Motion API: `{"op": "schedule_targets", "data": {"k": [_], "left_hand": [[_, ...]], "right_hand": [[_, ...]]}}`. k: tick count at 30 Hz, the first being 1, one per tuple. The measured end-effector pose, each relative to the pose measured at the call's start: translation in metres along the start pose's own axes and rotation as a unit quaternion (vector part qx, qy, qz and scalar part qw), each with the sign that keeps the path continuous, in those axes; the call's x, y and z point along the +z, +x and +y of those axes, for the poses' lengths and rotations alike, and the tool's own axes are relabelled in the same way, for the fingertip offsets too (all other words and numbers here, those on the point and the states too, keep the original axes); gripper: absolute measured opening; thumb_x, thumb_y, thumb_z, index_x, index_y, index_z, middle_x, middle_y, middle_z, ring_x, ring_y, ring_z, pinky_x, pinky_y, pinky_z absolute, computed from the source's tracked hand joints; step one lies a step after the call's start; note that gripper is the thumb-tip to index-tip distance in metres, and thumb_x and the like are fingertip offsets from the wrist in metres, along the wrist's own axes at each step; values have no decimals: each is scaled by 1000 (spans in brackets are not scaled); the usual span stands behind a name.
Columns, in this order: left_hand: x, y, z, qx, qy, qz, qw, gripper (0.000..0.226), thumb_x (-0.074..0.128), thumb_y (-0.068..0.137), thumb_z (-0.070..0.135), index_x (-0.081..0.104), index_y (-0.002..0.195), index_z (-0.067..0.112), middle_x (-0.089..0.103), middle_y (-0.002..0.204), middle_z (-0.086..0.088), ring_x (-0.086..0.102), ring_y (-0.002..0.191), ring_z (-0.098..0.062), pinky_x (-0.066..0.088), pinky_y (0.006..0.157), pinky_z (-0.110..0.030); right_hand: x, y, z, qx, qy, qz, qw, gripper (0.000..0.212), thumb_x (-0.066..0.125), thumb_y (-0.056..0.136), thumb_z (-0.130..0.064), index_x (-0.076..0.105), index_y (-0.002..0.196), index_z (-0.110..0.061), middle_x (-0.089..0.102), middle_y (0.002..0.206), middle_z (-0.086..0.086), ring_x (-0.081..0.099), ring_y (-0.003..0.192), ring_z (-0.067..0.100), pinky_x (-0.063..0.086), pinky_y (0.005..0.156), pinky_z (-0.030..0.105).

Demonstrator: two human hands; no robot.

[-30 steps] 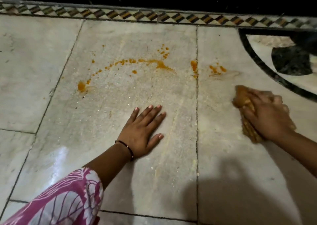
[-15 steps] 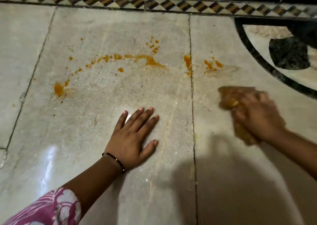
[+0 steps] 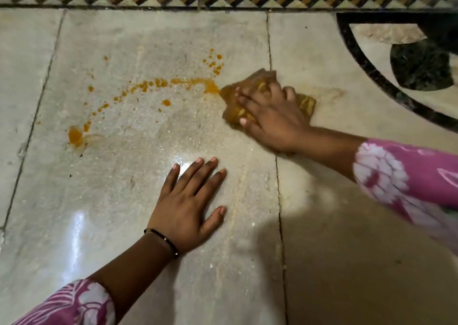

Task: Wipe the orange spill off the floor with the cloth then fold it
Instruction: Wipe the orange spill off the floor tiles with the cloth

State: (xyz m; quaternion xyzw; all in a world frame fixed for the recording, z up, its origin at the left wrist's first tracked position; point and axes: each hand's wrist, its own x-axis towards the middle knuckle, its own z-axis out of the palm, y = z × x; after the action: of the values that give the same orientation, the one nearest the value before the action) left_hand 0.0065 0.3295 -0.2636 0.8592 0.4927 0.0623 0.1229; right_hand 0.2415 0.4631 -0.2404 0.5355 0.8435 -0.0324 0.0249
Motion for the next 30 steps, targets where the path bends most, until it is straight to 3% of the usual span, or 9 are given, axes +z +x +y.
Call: {"op": "schedule_targets", "data": {"k": [3, 8, 12, 14, 17, 19, 21, 26, 30], "left_hand": [[1, 0, 0, -2, -4, -2, 1000, 62, 39, 89, 52, 36, 145, 24, 28, 154, 2, 20, 144, -17, 19, 113, -52], [1, 1, 0, 2, -2, -11, 1000, 62, 37, 90, 52, 37, 145, 23, 29, 154, 1, 20, 144, -18, 20, 113, -53], [-2, 1, 0, 2, -3, -23, 1000, 63, 38, 89, 52, 36, 145, 24, 28, 154, 1, 19, 144, -17, 20, 113, -52], [-3, 1, 0, 2, -1, -30, 1000, 63, 37, 90, 53, 35, 145, 24, 28, 154, 2, 18, 145, -17, 20, 113, -52], [-3, 2, -1, 0, 4, -31, 999, 63, 37, 90, 53, 35, 145, 24, 27, 155, 2, 17, 145, -16, 20, 113, -52], [-1, 1, 0, 1, 4, -26, 1000, 63, 38, 89, 52, 35, 145, 24, 27, 155, 2, 17, 145, -16, 20, 113, -52], [0, 0, 0, 2, 2, -21, 1000, 63, 38, 89, 52, 34, 146, 24, 27, 155, 2, 18, 145, -16, 19, 113, -52], [1, 1, 0, 5, 5, -14, 1000, 63, 40, 89, 51, 36, 145, 23, 29, 154, 1, 20, 144, -17, 19, 114, -52], [-2, 1, 1, 4, 2, -28, 1000, 63, 38, 89, 52, 34, 146, 24, 28, 154, 1, 19, 145, -17, 20, 113, -52]], "right_hand": [[10, -56, 25, -50, 19, 17, 998, 58, 25, 92, -52, 39, 143, -28, 37, 150, -4, 35, 120, 33, 26, 92, 46], [3, -37, 105, 148, 11, 48, 988, 61, 21, 90, -53, 41, 140, -25, 36, 149, 2, 31, 121, 39, 25, 93, 48], [-5, 42, 98, 291, 13, 22, 956, 54, 28, 96, -48, 40, 139, -18, 32, 149, 6, 17, 134, 45, 20, 105, 57], [-5, 53, 64, 251, 16, 14, 968, 54, 29, 95, -48, 39, 140, -18, 32, 149, 6, 15, 135, 44, 20, 106, 55], [4, 17, 12, 77, -3, 35, 996, 57, 29, 92, -52, 38, 141, -24, 35, 150, 0, 27, 128, 37, 24, 95, 45], [8, -25, 8, -25, -14, 29, 999, 60, 28, 90, -56, 41, 141, -27, 40, 148, -4, 37, 118, 31, 25, 89, 41], [9, -60, 34, -70, -5, 19, 997, 61, 28, 89, -58, 41, 141, -30, 43, 146, -4, 40, 115, 29, 29, 89, 42], [2, -48, 125, 132, -28, 53, 989, 63, 22, 88, -61, 40, 141, -32, 40, 148, -1, 37, 113, 37, 30, 88, 46], [-1, 23, 116, 252, -17, 19, 967, 70, 15, 86, -63, 32, 145, -30, 30, 153, 0, 21, 131, 43, 24, 100, 51]]}}
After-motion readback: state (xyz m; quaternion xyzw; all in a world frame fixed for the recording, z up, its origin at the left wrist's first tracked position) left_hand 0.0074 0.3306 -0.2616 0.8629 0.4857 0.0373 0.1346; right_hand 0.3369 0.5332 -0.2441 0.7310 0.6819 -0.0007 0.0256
